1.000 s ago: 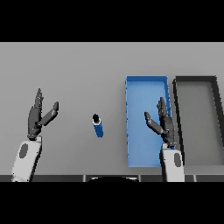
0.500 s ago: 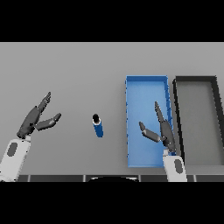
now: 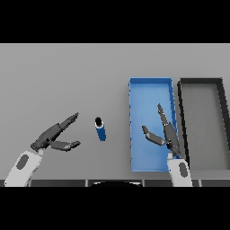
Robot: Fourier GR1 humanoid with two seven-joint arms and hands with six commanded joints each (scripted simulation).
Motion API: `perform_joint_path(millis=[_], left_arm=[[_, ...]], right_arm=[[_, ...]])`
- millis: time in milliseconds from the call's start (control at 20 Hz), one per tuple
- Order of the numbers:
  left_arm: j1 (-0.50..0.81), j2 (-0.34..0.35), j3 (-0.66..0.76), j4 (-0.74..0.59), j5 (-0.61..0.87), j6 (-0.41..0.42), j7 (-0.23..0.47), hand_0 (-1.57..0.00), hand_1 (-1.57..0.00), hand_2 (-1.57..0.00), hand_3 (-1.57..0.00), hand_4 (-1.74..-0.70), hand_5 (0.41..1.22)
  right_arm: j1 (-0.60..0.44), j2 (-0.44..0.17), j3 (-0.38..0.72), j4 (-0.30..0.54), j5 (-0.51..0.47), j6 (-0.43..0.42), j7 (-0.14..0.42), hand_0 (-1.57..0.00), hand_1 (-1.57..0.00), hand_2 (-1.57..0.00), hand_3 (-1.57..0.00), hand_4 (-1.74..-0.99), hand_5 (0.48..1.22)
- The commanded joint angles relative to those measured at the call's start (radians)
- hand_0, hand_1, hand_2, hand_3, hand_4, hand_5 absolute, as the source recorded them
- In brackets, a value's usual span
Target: Pick up the blue pipe and place it into the blue bin.
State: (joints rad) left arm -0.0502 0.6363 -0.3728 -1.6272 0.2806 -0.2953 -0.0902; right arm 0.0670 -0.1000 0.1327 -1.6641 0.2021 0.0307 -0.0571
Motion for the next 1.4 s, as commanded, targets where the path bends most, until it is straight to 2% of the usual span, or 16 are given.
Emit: perform_joint_path(millis=[0, 150, 350, 550, 600, 700, 850, 1000, 1050, 1150, 1200, 1250, 1300, 1350], left_arm=[[0.005, -0.013, -0.018, -0.008, -0.024, 0.007, -0.008, 0.0, 0.0, 0.0, 0.0, -1.17, 0.49], [0.001, -0.055, -0.063, -0.018, -0.094, 0.042, -0.007, 0.0, 0.0, 0.0, 0.0, -1.18, 0.469], [-0.039, -0.131, -0.099, 0.047, -0.144, 0.058, -0.011, 0.0, 0.0, 0.0, 0.0, -1.19, 0.465], [-0.097, -0.225, -0.124, 0.137, -0.145, 0.052, 0.031, 0.0, 0.0, 0.0, 0.0, -1.19, 0.467], [-0.104, -0.248, -0.129, 0.162, -0.146, 0.049, 0.021, 0.0, 0.0, 0.0, 0.0, -1.19, 0.469], [-0.124, -0.283, -0.146, 0.206, -0.177, 0.06, 0.017, 0.0, 0.0, 0.0, 0.0, -1.17, 0.464], [-0.165, -0.316, -0.164, 0.253, -0.223, 0.072, -0.003, 0.0, 0.0, 0.0, 0.0, -1.13, 0.462], [-0.195, -0.364, -0.15, 0.294, -0.18, 0.049, -0.026, 0.0, 0.0, 0.0, 0.0, -1.19, 0.513], [-0.192, -0.379, -0.151, 0.302, -0.176, 0.05, -0.044, 0.0, 0.0, 0.0, 0.0, -1.21, 0.533], [-0.195, -0.402, -0.143, 0.317, -0.167, 0.06, -0.056, 0.0, -0.04, -0.11, -0.04, -1.27, 0.585], [-0.199, -0.408, -0.137, 0.317, -0.163, 0.069, -0.055, -0.03, -0.14, -0.22, -0.12, -1.29, 0.617], [-0.205, -0.422, -0.137, 0.33, -0.166, 0.079, -0.043, -0.1, -0.26, -0.36, -0.22, -1.32, 0.651], [-0.203, -0.444, -0.132, 0.343, -0.148, 0.076, -0.041, -0.29, -0.46, -0.54, -0.49, -1.34, 0.765], [-0.197, -0.45, -0.128, 0.335, -0.136, 0.079, -0.033, -0.5, -0.68, -0.73, -0.7, -1.42, 0.856]], right_arm=[[0.0, 0.004, 0.002, -0.006, 0.0, -0.003, 0.001, 0.0, 0.0, 0.0, 0.0, -1.211, 0.613], [0.006, 0.002, 0.003, -0.023, -0.003, 0.002, 0.018, 0.0, 0.0, 0.0, 0.0, -1.221, 0.618], [0.011, 0.016, 0.017, -0.043, 0.005, -0.004, 0.043, 0.0, 0.0, 0.0, 0.0, -1.23, 0.622], [0.028, 0.016, 0.015, -0.052, 0.002, -0.004, 0.023, 0.0, 0.0, 0.0, 0.0, -1.223, 0.618], [0.045, 0.013, 0.012, -0.058, 0.0, -0.005, 0.01, 0.0, 0.0, 0.0, 0.0, -1.218, 0.612], [0.032, 0.012, 0.007, -0.054, 0.001, -0.009, 0.037, 0.0, 0.0, 0.0, 0.0, -1.208, 0.608], [0.035, 0.006, -0.002, -0.052, -0.011, -0.003, 0.033, 0.0, 0.0, 0.0, 0.0, -1.201, 0.605], [0.013, 0.011, -0.003, -0.039, -0.02, 0.004, 0.052, 0.0, 0.0, 0.0, 0.0, -1.207, 0.607], [0.022, 0.008, -0.002, -0.044, -0.019, 0.004, 0.042, 0.0, 0.0, 0.0, 0.0, -1.206, 0.606], [0.029, 0.011, 0.003, -0.047, -0.002, -0.007, 0.035, 0.0, 0.0, 0.0, 0.0, -1.196, 0.603], [0.042, 0.009, 0.005, -0.048, 0.001, -0.007, 0.022, 0.0, 0.0, 0.0, 0.0, -1.196, 0.605], [0.032, 0.009, -0.005, -0.04, -0.011, -0.005, 0.038, 0.0, 0.0, 0.0, 0.0, -1.198, 0.605], [0.035, 0.008, -0.003, -0.05, -0.013, -0.002, 0.027, 0.0, 0.0, 0.0, 0.0, -1.199, 0.605], [0.028, 0.001, -0.009, -0.05, -0.017, 0.0, 0.037, 0.0, 0.0, 0.0, 0.0, -1.196, 0.604]])
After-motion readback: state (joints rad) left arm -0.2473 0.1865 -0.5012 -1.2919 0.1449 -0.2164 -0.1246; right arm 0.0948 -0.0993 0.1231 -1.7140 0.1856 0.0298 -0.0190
